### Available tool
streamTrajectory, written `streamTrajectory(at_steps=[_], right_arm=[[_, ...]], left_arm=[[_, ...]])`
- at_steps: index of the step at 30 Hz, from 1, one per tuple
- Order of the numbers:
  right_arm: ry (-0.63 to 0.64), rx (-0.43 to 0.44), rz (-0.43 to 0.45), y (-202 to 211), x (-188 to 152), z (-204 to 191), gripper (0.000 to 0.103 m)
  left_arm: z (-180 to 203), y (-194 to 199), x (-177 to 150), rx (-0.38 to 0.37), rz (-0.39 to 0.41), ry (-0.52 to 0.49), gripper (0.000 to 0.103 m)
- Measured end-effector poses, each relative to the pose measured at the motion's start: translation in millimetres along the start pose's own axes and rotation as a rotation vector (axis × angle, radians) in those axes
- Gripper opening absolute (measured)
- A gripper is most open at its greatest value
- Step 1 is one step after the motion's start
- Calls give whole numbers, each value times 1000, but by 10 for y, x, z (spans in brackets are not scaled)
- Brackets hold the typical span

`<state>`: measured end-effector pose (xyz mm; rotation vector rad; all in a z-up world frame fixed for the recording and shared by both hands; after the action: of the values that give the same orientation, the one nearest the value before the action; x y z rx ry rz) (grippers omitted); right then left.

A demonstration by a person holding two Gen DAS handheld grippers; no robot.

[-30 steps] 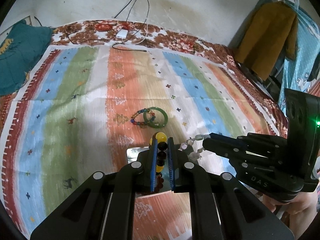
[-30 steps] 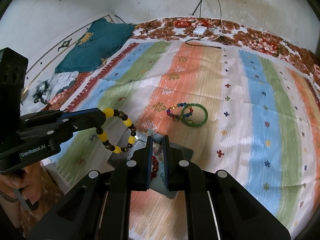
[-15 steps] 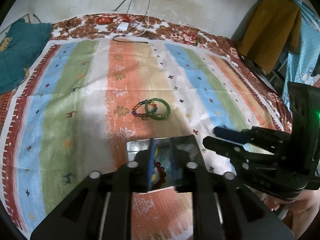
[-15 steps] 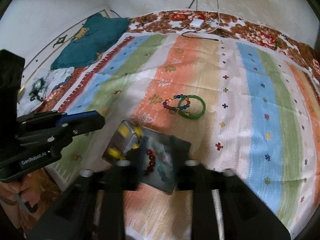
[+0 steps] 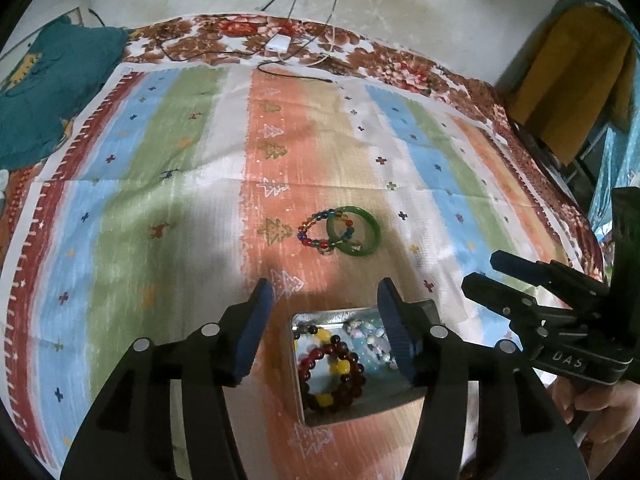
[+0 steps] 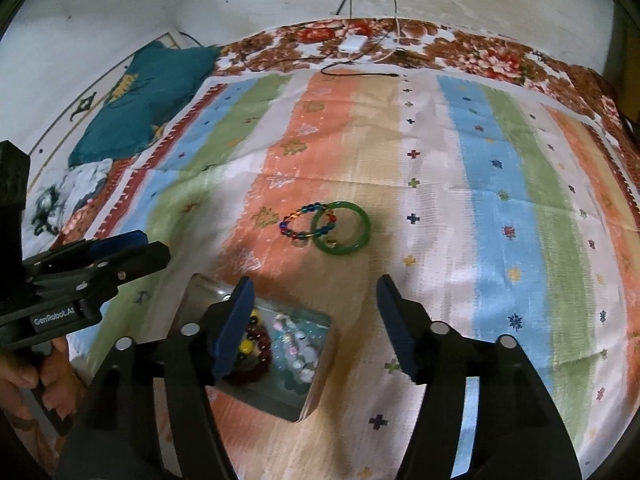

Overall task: Organize jewelry
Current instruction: 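Drop both bracelets into the silver tin and open both grippers, then move both grippers toward the green bangle and multicolour bead bracelet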

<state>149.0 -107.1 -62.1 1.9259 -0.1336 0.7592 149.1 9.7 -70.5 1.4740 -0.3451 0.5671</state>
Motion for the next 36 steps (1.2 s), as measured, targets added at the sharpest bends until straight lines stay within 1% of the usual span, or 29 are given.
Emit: streamTrajectory(at_steps=[4, 7, 9, 16, 21, 36], right_arm=[[-2, -21, -9, -69, 28, 52, 67], [-4, -35, -23, -143, 55, 115, 69], [-14, -42, -31, -193, 73, 171, 69], [-45, -19, -49, -324, 136, 283, 69], [-29, -41, -57, -418, 185, 317, 69], [-59, -57, -101, -779, 302, 548, 69]], left_arm=[[20, -108, 49, 19, -7, -23, 60], [-9, -235, 65, 29, -36, -24, 64], [-36, -294, 75, 20, -53, -15, 65], [-80, -497, 156, -22, -98, 31, 69], [-62, -637, 200, -12, -117, 18, 69], [56, -892, 285, -7, -149, -33, 69]])
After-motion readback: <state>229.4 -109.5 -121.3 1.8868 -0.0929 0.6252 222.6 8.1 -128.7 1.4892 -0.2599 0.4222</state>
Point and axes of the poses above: each gripper's, at about its wrist camera, not at the fingertips, and y roughly against the way its jaws point, z to its right, x to its top, the point moved 5 cm from there along -y, roughly the way its jaws point, and after that the axes turned 13 degrees about x, right-handed, at the moved point
